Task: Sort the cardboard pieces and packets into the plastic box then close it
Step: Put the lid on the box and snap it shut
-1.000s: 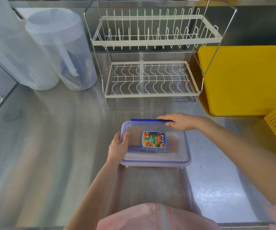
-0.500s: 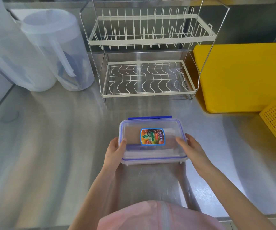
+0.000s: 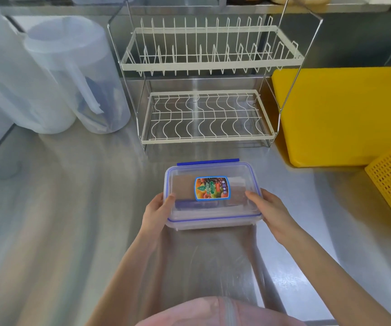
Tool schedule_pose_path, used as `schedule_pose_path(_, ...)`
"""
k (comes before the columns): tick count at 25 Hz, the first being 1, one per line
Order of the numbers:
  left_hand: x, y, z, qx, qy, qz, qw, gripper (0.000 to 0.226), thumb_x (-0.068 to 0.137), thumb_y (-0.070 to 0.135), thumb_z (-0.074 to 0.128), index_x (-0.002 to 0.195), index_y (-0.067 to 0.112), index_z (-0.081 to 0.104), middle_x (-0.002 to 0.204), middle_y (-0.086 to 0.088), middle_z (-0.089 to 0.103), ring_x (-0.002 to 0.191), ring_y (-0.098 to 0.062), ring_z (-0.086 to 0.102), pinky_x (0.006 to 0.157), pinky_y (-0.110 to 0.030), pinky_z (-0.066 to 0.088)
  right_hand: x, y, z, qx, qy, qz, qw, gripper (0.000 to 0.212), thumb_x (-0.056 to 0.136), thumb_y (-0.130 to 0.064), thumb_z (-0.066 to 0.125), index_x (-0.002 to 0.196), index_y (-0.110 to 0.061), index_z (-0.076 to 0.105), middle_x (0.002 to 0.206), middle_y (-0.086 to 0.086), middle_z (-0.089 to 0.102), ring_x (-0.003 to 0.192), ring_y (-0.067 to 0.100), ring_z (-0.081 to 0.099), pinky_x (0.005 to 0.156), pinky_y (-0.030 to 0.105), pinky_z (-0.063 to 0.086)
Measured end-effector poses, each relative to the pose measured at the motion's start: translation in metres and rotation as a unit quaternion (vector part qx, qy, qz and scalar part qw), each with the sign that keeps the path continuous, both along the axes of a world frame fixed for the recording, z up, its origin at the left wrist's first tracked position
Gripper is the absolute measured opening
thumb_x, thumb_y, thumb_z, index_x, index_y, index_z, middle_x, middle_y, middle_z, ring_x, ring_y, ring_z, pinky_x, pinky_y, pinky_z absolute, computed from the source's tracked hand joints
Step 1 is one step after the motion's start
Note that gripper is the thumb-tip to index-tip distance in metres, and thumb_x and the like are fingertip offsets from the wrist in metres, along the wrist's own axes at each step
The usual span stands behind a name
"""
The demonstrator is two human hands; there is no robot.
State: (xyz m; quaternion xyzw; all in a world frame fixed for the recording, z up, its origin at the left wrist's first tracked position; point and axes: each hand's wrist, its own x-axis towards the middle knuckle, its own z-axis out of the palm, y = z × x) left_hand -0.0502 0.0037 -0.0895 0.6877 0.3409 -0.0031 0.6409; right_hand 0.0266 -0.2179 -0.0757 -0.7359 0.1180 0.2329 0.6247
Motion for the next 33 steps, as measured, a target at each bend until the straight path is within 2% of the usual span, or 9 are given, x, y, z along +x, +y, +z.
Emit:
schedule_pose_path(7, 0.085, 0.027, 0.026, 0.032, -0.033, -0.022, 0.999, 0.033, 0.086, 0.032, 0.050, 0.092, 0.001, 0.060, 0.080, -0.009, 0.053, 0.075, -0.023, 0.048, 0.073, -0.033, 0.039, 0.083, 0.019, 0.028, 0.002, -0.039, -0.009, 0.999, 0.016, 0.087, -0.025, 0.055, 0.101, -0.019, 0.059, 0.107, 0.009, 0.066, 0.096, 0.022, 0.062, 0.093, 0.040, 0.049)
schedule_pose_path(12, 0.153, 0.050, 0.039, 0.051, -0.051, -0.020, 0.997, 0.035, 0.080, 0.038, 0.053, 0.083, 0.004, 0.061, 0.078, -0.008, 0.054, 0.073, -0.022, 0.047, 0.073, -0.035, 0.039, 0.152, 0.040, 0.040, 0.001, -0.061, 0.004, 0.998, 0.030, 0.088, -0.026, 0.055, 0.114, -0.013, 0.059, 0.115, 0.011, 0.065, 0.104, 0.025, 0.061, 0.097, 0.041, 0.048)
schedule_pose_path(15, 0.192, 0.061, 0.042, 0.057, -0.060, -0.009, 0.997, 0.024, 0.084, 0.034, 0.052, 0.074, 0.014, 0.059, 0.075, -0.006, 0.056, 0.071, -0.023, 0.050, 0.074, -0.036, 0.044, 0.190, 0.055, 0.039, -0.006, -0.060, 0.000, 0.998, 0.029, 0.087, -0.028, 0.055, 0.113, -0.015, 0.058, 0.116, 0.011, 0.064, 0.105, 0.026, 0.060, 0.097, 0.043, 0.048)
schedule_pose_path(19, 0.230, 0.072, 0.035, 0.079, -0.050, 0.007, 0.996, 0.025, 0.087, 0.032, 0.051, 0.071, 0.014, 0.057, 0.065, -0.002, 0.051, 0.061, -0.019, 0.045, 0.060, -0.027, 0.037, 0.225, 0.072, 0.028, -0.010, -0.062, -0.002, 0.998, 0.029, 0.088, -0.029, 0.055, 0.112, -0.014, 0.059, 0.117, 0.013, 0.064, 0.107, 0.026, 0.060, 0.099, 0.044, 0.046)
schedule_pose_path(21, 0.240, 0.075, 0.031, 0.062, -0.054, 0.015, 0.996, 0.021, 0.088, 0.028, 0.050, 0.076, 0.016, 0.061, 0.068, -0.001, 0.054, 0.059, -0.015, 0.048, 0.062, -0.026, 0.040, 0.233, 0.077, 0.022, -0.015, -0.069, -0.005, 0.997, 0.031, 0.087, -0.029, 0.055, 0.113, -0.012, 0.059, 0.118, 0.014, 0.064, 0.105, 0.025, 0.060, 0.095, 0.038, 0.047)
schedule_pose_path(25, 0.250, 0.077, 0.022, 0.032, -0.067, 0.036, 0.997, 0.019, 0.089, 0.029, 0.052, 0.098, 0.017, 0.063, 0.080, -0.001, 0.060, 0.067, -0.014, 0.055, 0.077, -0.032, 0.047, 0.239, 0.080, 0.013, -0.037, -0.088, 0.009, 0.995, 0.036, 0.088, -0.037, 0.052, 0.114, -0.013, 0.059, 0.112, 0.009, 0.065, 0.088, 0.016, 0.059, 0.069, 0.024, 0.044)
schedule_pose_path(30, 0.247, 0.077, 0.016, 0.062, -0.069, 0.025, 0.995, 0.028, 0.089, 0.036, 0.050, 0.104, 0.015, 0.062, 0.069, 0.005, 0.058, 0.055, -0.007, 0.051, 0.046, -0.010, 0.043, 0.241, 0.079, 0.012, -0.087, -0.115, 0.041, 0.989, 0.039, 0.089, -0.040, 0.049, 0.116, -0.014, 0.058, 0.118, 0.009, 0.063, 0.093, 0.017, 0.056, 0.078, 0.028, 0.039)
schedule_pose_path(31, 0.246, 0.077, 0.019, 0.064, -0.063, 0.020, 0.996, 0.032, 0.089, 0.037, 0.049, 0.107, 0.013, 0.061, 0.074, 0.001, 0.061, 0.057, -0.010, 0.052, 0.051, -0.014, 0.047, 0.241, 0.079, 0.015, -0.118, -0.124, 0.057, 0.983, 0.041, 0.090, -0.041, 0.047, 0.119, -0.014, 0.055, 0.121, 0.009, 0.062, 0.097, 0.020, 0.056, 0.079, 0.028, 0.039)
schedule_pose_path(33, 0.247, 0.079, 0.026, 0.074, -0.048, 0.005, 0.996, 0.039, 0.090, 0.038, 0.047, 0.115, 0.010, 0.057, 0.100, -0.011, 0.066, 0.076, -0.021, 0.056, 0.080, -0.035, 0.051, 0.242, 0.078, 0.021, -0.170, -0.138, 0.084, 0.972, 0.049, 0.091, -0.042, 0.043, 0.131, -0.013, 0.044, 0.132, 0.011, 0.054, 0.115, 0.026, 0.052, 0.090, 0.033, 0.040)
